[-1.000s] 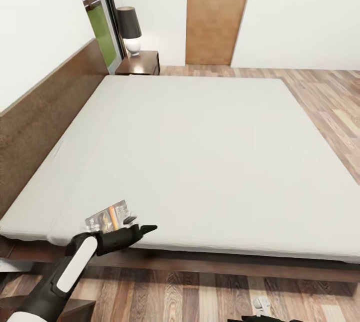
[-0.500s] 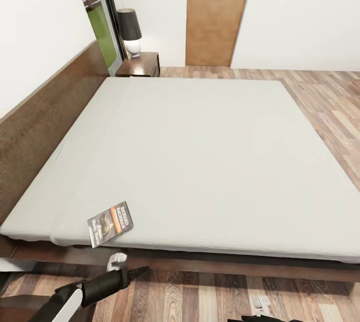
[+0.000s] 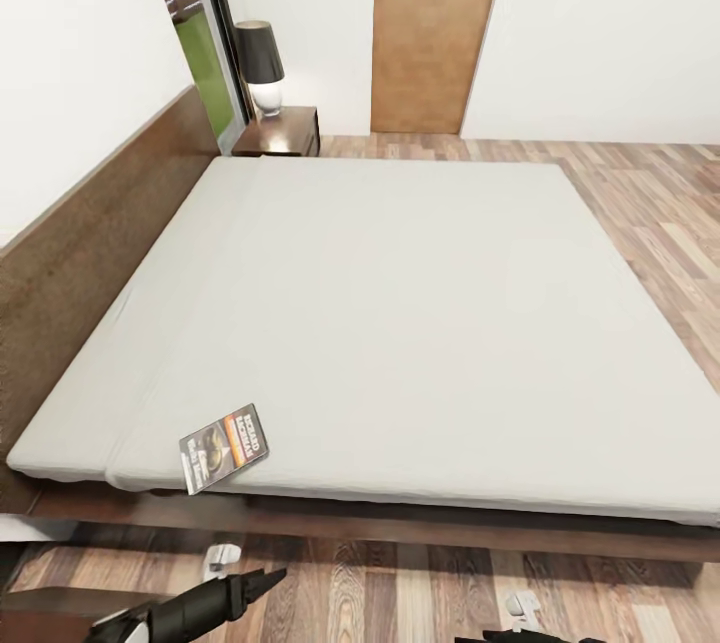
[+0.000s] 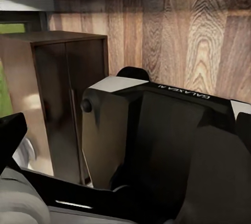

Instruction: In the bedroom, move the book from the bed onto either nightstand, and place the two sandals side by side next to the bed.

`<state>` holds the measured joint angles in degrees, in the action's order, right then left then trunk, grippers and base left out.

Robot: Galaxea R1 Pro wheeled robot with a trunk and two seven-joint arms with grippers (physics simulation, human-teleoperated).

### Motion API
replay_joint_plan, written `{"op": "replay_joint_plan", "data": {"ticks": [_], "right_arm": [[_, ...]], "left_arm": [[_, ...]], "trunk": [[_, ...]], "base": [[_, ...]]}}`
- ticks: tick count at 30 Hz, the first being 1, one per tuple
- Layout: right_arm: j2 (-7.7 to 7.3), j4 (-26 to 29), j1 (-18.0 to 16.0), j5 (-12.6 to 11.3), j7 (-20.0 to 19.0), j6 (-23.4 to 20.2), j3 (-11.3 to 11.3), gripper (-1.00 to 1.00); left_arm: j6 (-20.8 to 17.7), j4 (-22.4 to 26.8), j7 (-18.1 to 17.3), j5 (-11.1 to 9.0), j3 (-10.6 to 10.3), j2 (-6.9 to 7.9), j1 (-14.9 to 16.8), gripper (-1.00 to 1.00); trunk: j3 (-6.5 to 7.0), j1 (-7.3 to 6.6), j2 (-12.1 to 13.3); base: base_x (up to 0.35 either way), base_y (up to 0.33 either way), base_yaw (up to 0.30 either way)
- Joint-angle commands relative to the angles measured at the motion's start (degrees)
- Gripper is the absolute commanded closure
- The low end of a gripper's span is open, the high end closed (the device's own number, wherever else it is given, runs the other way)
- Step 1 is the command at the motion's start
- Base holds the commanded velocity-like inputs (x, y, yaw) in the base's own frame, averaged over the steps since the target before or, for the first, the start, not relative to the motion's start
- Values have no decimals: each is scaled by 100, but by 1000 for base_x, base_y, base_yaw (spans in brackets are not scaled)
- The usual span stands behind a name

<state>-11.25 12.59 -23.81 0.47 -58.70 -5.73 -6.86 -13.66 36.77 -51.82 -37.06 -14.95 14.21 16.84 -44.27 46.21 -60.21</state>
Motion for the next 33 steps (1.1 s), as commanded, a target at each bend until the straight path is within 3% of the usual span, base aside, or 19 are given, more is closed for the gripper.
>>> {"op": "replay_joint_plan", "data": {"ticks": [1, 3, 8, 21, 33], "right_arm": [[1, 5, -1, 5, -31, -59, -37, -100], [0, 6, -1, 5, -34, -59, -37, -100], [7, 4, -1, 5, -32, -59, -36, -100], [6, 4, -1, 5, -24, -59, -35, -100], [8, 5, -1, 5, -19, -59, -35, -100]], "left_arm": [[-30, -50, -63, -59, -22, 5, 3, -100], [-2, -189, -354, -54, -15, 8, 3, -100], [28, -401, -602, -47, -15, -2, 3, -100], [30, -458, -547, -55, -17, -77, 3, -100], [203, -652, -301, -55, -9, -202, 3, -100]], "trunk": [[15, -22, 39], [51, -66, 119], [123, -154, 279], [123, -154, 279], [123, -154, 279]], "base": [[0, 0, 0], [0, 0, 0], [0, 0, 0], [0, 0, 4], [0, 0, 241]]}}
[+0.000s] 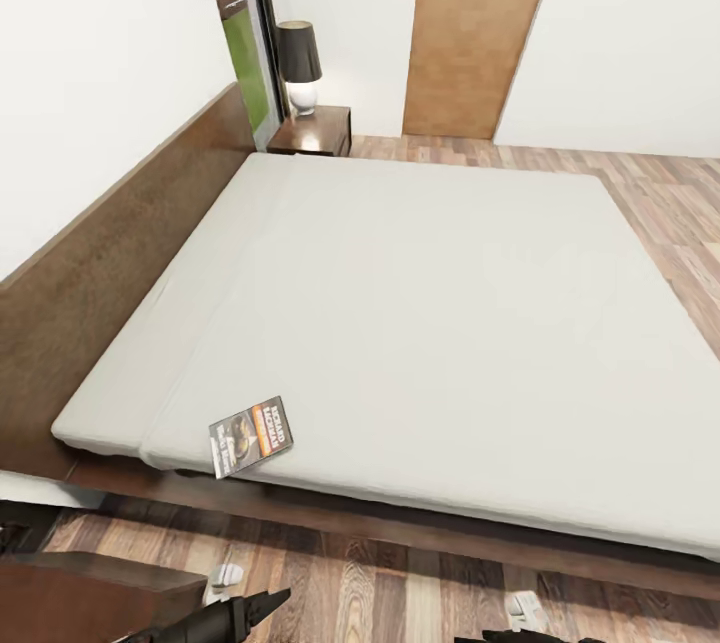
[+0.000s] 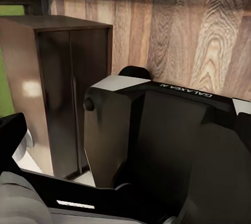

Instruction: In the bedroom, move the book from the bed onto either nightstand, and place the two sandals side by side next to the bed.

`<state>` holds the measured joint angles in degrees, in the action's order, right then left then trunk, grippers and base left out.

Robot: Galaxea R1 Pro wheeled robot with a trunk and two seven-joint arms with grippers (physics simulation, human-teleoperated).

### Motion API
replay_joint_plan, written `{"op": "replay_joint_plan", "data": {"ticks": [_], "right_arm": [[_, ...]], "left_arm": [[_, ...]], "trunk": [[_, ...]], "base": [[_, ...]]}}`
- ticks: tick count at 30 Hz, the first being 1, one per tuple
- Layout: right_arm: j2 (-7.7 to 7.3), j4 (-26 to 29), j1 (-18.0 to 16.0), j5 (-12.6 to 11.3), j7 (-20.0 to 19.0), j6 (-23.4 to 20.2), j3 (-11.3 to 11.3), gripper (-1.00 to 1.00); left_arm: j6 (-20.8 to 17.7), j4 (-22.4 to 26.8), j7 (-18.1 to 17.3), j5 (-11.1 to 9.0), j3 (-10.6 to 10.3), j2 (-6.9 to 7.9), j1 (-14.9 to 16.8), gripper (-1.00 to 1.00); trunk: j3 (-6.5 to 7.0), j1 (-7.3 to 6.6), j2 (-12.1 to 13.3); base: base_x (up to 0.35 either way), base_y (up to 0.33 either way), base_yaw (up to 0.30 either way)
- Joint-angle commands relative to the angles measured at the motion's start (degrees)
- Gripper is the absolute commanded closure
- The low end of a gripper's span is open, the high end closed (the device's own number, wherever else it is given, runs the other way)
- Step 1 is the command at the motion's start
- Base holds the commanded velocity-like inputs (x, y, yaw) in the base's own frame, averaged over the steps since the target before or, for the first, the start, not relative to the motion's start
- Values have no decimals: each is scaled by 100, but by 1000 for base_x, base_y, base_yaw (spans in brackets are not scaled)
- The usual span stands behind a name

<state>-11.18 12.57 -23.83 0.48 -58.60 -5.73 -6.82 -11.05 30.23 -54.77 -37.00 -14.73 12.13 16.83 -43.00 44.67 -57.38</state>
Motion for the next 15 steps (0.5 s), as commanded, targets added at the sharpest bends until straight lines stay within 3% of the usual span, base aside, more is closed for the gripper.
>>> {"op": "replay_joint_plan", "data": {"ticks": [1, 15], "right_arm": [[1, 6, 1, 5, -29, -59, -39, -100], [1, 4, 1, 5, -29, -59, -39, -100]], "left_arm": [[-38, -1, -4, -60, -30, 3, 5, -100], [41, -12, 10, -61, -30, -9, 5, -100]], "trunk": [[-4, 0, -3], [-4, 0, -3]], "base": [[0, 0, 285], [0, 0, 287]]}}
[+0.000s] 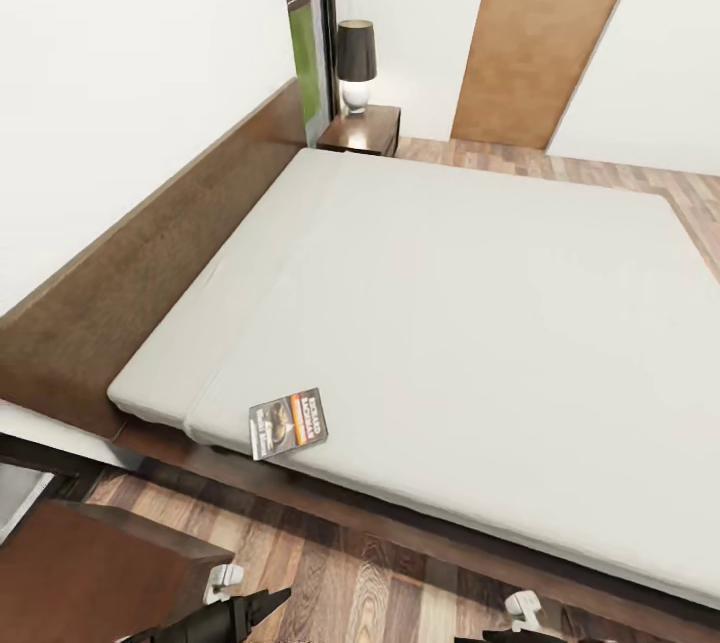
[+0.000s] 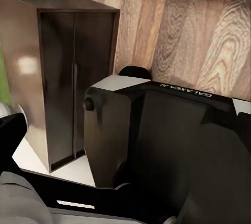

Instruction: In the bedroom, move the book from the bed onto either nightstand, and place the two sandals side by side next to the bed.

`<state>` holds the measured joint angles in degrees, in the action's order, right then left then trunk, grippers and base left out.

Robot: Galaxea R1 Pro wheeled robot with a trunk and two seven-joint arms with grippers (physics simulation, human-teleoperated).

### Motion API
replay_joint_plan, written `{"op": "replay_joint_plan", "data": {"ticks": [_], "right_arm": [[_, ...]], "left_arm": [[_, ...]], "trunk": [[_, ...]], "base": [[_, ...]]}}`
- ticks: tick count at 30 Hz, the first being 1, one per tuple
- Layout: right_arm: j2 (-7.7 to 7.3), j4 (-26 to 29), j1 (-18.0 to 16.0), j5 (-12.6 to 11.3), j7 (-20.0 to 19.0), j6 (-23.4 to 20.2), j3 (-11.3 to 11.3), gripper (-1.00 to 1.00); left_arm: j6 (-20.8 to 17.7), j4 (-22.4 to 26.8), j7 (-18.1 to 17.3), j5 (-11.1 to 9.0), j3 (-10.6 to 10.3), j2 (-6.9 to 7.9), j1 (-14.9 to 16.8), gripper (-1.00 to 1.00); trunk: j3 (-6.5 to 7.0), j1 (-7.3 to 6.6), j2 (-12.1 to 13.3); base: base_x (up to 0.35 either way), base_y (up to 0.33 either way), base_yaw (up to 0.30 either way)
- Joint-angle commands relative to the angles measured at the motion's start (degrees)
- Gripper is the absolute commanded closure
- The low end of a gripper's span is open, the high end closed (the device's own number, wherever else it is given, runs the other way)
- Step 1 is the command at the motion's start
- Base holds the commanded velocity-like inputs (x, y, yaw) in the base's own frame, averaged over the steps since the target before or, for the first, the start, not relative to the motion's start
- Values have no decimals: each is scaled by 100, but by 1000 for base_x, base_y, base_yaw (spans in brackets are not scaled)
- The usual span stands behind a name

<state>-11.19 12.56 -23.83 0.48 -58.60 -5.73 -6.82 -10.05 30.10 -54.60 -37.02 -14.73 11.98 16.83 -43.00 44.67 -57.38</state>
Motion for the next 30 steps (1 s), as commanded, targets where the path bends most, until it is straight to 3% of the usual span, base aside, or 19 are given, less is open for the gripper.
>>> {"op": "replay_joint_plan", "data": {"ticks": [1, 30], "right_arm": [[2, 7, 1, 5, -29, -59, -39, -100], [3, 9, 1, 18, -34, -59, -39, -100]], "left_arm": [[-59, 2, -7, -60, -30, 6, 5, -100], [-59, 1, -3, -60, -35, -28, 5, -100]], "trunk": [[-4, 0, -3], [-4, 0, -3]], "base": [[0, 0, 288], [0, 0, 288]]}}
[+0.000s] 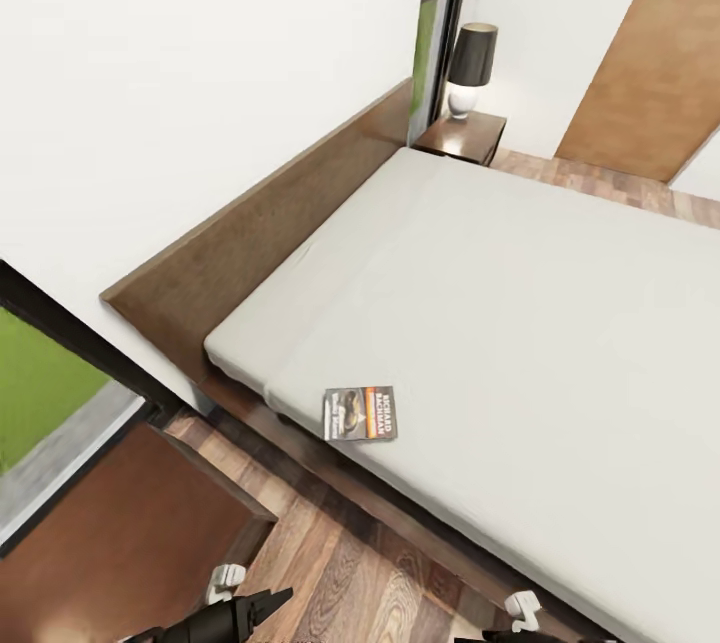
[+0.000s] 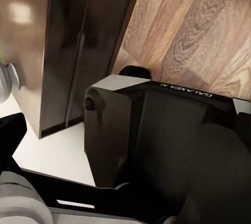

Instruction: In the bedroom, move the book from the bed onto either nightstand, and place the two sandals side by side next to the bed.

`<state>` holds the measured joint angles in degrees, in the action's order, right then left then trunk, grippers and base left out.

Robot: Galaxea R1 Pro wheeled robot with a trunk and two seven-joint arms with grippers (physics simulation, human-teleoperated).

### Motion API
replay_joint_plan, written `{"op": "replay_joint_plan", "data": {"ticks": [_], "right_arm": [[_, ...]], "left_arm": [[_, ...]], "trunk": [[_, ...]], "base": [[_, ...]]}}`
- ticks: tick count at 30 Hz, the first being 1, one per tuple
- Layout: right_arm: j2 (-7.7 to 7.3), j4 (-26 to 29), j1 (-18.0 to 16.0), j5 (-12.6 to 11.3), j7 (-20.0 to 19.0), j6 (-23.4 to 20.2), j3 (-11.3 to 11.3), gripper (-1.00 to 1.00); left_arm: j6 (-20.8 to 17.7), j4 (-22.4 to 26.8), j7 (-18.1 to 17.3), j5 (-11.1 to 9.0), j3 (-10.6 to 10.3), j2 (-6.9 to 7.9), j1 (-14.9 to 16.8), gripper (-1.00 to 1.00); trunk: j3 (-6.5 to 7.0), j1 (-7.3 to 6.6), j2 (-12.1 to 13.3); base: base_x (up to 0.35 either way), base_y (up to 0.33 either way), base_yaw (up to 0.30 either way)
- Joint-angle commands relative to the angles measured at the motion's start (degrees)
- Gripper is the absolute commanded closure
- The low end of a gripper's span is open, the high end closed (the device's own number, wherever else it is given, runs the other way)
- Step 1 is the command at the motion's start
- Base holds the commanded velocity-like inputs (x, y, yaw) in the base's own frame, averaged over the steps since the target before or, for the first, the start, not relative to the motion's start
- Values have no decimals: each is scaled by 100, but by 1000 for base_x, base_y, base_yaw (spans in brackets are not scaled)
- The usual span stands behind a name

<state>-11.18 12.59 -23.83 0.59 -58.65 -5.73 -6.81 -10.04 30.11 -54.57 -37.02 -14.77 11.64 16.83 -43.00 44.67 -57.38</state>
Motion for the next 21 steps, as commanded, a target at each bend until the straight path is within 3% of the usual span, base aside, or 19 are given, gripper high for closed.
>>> {"op": "replay_joint_plan", "data": {"ticks": [1, 21], "right_arm": [[1, 6, 1, 7, -30, -59, -40, -100], [1, 5, 1, 11, -33, -59, -40, -100]], "left_arm": [[-59, 0, -5, -60, -31, 4, 5, -100], [-59, 1, 7, -60, -34, -4, 5, -100]], "trunk": [[-4, 0, -3], [-4, 0, -3]], "base": [[0, 0, 288], [0, 0, 288]]}}
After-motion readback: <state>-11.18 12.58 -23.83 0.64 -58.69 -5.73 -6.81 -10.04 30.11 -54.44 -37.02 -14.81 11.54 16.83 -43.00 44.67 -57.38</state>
